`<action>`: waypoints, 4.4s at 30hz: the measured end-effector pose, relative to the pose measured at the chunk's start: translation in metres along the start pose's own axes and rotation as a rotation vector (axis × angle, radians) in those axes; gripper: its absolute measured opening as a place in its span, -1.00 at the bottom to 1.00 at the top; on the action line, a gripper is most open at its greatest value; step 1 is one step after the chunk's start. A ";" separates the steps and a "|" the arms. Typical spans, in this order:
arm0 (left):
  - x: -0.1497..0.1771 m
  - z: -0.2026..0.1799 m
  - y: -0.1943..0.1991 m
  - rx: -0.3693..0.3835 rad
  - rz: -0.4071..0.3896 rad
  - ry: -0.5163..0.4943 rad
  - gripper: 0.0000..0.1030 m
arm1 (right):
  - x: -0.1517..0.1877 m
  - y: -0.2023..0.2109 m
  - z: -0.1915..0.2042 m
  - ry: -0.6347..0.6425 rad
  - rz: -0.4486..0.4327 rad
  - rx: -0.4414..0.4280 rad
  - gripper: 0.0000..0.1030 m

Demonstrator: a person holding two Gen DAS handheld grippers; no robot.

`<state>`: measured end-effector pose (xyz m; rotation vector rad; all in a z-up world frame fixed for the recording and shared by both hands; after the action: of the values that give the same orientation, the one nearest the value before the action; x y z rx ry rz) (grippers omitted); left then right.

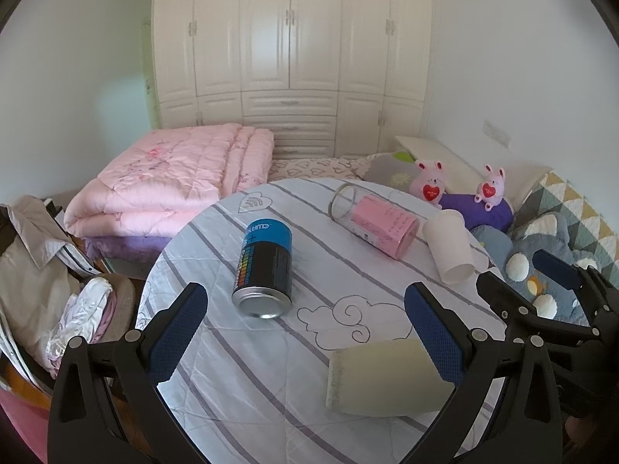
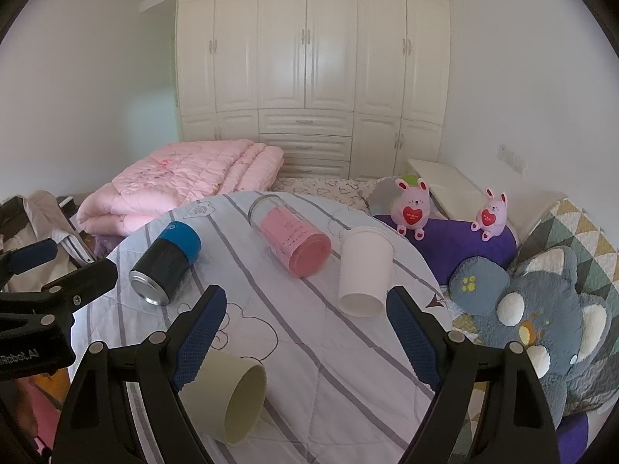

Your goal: Flip cup upright

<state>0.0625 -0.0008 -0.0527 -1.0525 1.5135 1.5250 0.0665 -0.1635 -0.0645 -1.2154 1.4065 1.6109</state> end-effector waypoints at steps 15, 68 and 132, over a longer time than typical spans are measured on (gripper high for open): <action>0.008 -0.015 -0.006 0.205 0.099 -0.226 1.00 | 0.004 -0.001 -0.018 -0.026 0.011 0.018 0.67; 0.069 -0.076 -0.094 0.345 0.575 -0.246 0.79 | 0.033 -0.034 -0.057 -0.125 0.138 0.033 0.67; 0.052 0.025 -0.090 0.205 0.394 -0.114 1.00 | 0.026 -0.117 0.035 -0.427 0.429 -0.132 0.67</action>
<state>0.1233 0.0257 -0.1373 -0.5605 1.8254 1.6135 0.1573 -0.1083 -0.1304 -0.5965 1.3500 2.1313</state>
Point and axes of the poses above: each gripper's, at about its wrist camera, not at the fingertips, and y roughly against the way its jaws point, z to its left, x to its underside, the point moved 6 cm from there along -y, roughly the way its jaws point, and after that the axes turned 13 degrees about -z, right-handed, at the moved point
